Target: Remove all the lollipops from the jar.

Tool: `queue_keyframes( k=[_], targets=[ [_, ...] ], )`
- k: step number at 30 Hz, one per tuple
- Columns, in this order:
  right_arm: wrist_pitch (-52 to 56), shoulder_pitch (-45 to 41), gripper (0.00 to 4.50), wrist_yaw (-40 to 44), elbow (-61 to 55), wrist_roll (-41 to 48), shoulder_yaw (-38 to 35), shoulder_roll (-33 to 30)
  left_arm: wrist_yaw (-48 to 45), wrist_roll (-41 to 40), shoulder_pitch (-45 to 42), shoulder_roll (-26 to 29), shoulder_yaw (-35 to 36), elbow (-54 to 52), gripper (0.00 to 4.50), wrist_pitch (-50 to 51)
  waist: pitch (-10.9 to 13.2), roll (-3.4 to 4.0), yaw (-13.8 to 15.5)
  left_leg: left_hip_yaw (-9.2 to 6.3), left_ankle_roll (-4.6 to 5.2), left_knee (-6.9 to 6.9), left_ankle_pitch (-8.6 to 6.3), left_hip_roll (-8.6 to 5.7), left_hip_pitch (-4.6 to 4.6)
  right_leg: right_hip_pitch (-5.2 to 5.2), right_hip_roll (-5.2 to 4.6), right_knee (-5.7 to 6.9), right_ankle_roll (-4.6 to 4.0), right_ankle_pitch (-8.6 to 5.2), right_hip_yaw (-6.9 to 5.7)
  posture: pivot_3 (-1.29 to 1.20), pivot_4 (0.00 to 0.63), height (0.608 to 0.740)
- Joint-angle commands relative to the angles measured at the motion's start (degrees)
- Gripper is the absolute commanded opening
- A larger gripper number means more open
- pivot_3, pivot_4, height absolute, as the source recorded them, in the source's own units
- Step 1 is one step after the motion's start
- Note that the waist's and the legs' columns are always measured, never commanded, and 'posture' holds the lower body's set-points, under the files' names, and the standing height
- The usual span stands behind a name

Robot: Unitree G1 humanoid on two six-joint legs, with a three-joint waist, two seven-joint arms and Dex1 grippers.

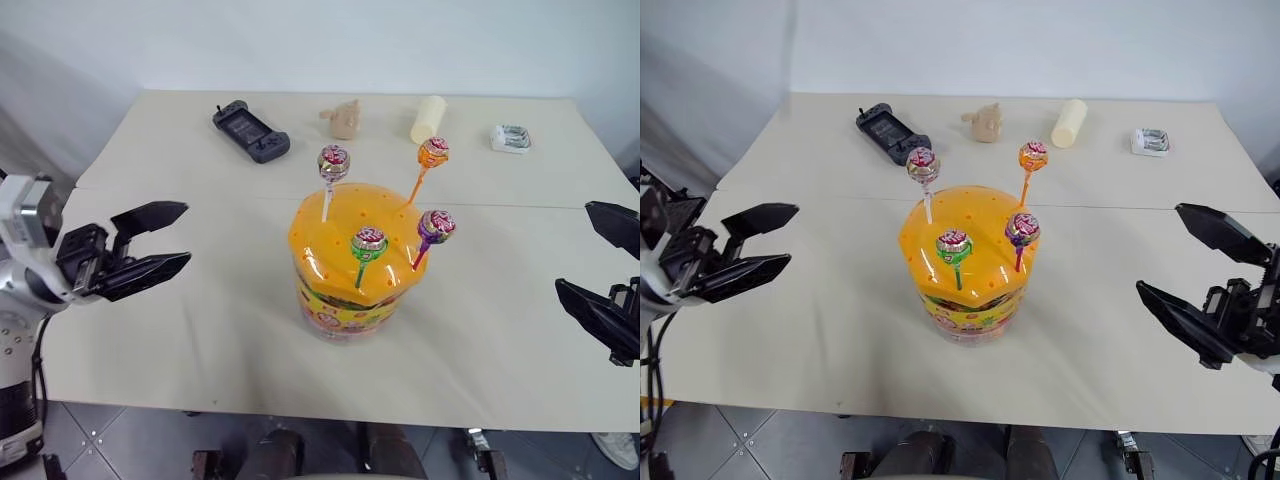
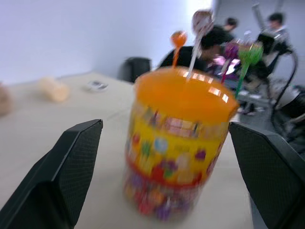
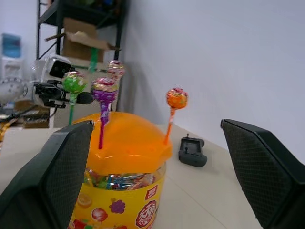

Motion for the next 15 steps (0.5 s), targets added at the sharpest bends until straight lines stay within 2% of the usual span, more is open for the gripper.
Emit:
queue_keyframes(
  k=[1,6,9,12,15],
  targets=[
    [0.0,1.99,4.45,-1.31,-3.69,2.19,-2.43,1.25,1.63,-4.31,-7.81,-1.1,-4.55,-1.84,4.5,4.59,0.0,-0.01,0.04,-0.01,0.01,0.02,0.0,0.0,-0.01,0.01,0.0,0.01,0.0,0.0,-0.01,0.0,0.15,0.74],
    [-0.93,6.44,4.45,0.94,-4.16,0.96,-4.61,2.08,2.87,0.54,-19.86,-5.84,-14.06,1.94,4.5,5.99,0.0,-0.01,0.17,0.03,0.06,0.12,-0.03,-0.08,-0.01,0.04,-0.01,0.01,0.02,0.01,0.02,0.0,0.15,0.74],
    [-1.63,7.81,4.5,0.46,-4.95,0.51,-5.15,2.88,2.65,2.01,-23.58,-7.81,-17.22,4.13,3.95,7.22,0.0,-0.01,-0.12,0.04,0.08,0.14,-0.04,-0.07,0.0,0.03,0.01,0.02,0.03,0.01,0.03,0.0,0.15,0.74],
    [-2.46,9.01,4.5,-0.45,-6.37,-0.16,-4.9,4.42,2.09,5.37,-25.89,-9.7,-20.89,5.62,3.02,6.61,0.0,-0.01,-0.3,0.13,0.04,0.11,-0.06,0.03,0.02,-0.01,0.12,0.04,0.03,0.01,0.11,0.0,0.15,0.74],
    [-2.93,10.09,4.5,-1.37,-7.95,-0.63,-4.47,5.8,2.4,6.35,-27.84,-11.78,-21.69,6.34,2.12,6.31,0.0,-0.01,-0.08,0.12,0.03,0.14,-0.06,0.05,0.01,-0.01,0.15,0.05,0.03,0.01,0.12,0.0,0.15,0.74]
  ],
)
